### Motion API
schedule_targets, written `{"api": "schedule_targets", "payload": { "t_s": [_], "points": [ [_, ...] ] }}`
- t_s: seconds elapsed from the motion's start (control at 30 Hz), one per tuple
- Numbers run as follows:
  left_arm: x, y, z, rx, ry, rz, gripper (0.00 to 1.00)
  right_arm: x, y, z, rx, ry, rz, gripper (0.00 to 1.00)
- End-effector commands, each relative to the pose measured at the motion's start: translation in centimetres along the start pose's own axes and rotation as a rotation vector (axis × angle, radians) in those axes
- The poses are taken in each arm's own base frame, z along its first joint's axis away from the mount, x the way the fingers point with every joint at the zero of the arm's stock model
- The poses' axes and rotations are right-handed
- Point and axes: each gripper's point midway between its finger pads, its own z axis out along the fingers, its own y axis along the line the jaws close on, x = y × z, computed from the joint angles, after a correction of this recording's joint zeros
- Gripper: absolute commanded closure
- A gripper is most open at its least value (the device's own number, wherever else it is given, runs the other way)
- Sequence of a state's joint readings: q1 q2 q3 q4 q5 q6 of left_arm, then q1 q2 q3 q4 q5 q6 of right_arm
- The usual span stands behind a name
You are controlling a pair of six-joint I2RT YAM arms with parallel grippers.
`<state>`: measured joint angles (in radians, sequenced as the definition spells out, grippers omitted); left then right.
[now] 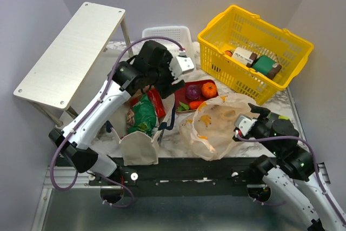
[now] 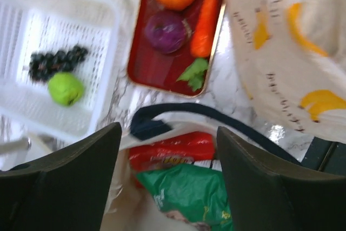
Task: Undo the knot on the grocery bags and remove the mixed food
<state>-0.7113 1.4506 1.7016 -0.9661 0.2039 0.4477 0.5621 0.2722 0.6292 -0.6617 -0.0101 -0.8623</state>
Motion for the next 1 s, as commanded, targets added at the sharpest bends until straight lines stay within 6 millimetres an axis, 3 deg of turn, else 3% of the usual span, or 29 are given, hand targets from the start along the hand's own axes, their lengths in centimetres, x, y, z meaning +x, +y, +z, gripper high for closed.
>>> {"api": "schedule_targets", "payload": {
  "t_s": [0.0, 0.1, 0.2, 0.4, 0.53, 0.63, 0.67, 0.73, 0.77, 0.83, 0.87, 0.9, 0.97],
  "points": [
    [5.5, 3.1, -2.8, -0.108, 0.187, -0.180, 0.12, -1.6, -3.7, 0.0, 0.137, -0.021, 0.056, 0.00],
    [7.6, 3.8, -3.9, -0.156, 0.199, -0.197, 0.09, -0.8, -5.1, 0.6, 0.176, 0.059, 0.055, 0.00],
    [8.2, 4.0, -4.6, -0.211, 0.172, -0.181, 0.08, 1.2, -4.7, 2.2, 0.149, 0.183, 0.041, 0.00],
    [7.6, 4.1, -4.5, -0.229, 0.118, -0.189, 0.07, 4.9, -3.6, 4.0, 0.115, 0.385, 0.043, 0.00],
    [7.1, 3.8, -4.1, -0.199, 0.092, -0.180, 0.07, 5.8, -4.0, 4.3, 0.095, 0.453, 0.045, 0.03],
    [6.8, 3.8, -3.6, -0.190, 0.072, -0.172, 0.07, 6.9, -4.0, 4.0, 0.063, 0.520, 0.044, 0.16],
    [6.6, 3.8, -3.5, -0.185, 0.060, -0.170, 0.07, 6.8, -4.2, 3.8, 0.053, 0.529, 0.036, 0.29],
    [6.1, 4.0, -3.1, -0.184, 0.040, -0.170, 0.07, 7.4, -4.5, 3.4, 0.042, 0.563, 0.031, 0.44],
    [6.0, 4.1, -2.8, -0.181, 0.034, -0.174, 0.07, 7.4, -4.7, 3.0, 0.021, 0.577, 0.016, 0.61],
    [5.4, 4.1, -2.4, -0.167, 0.013, -0.171, 0.07, 7.7, -4.9, 2.3, 0.003, 0.608, 0.009, 0.76],
    [5.3, 4.2, -2.1, -0.161, 0.008, -0.171, 0.07, 8.0, -4.5, 1.6, -0.037, 0.633, -0.007, 0.82],
    [5.2, 4.2, -1.8, -0.152, 0.004, -0.171, 0.07, 7.6, -5.0, 0.9, -0.041, 0.633, -0.009, 0.83],
    [4.7, 4.4, -1.4, -0.148, -0.015, -0.164, 0.07, 8.1, -3.9, -0.8, -0.128, 0.668, -0.047, 0.87]
  ]
}}
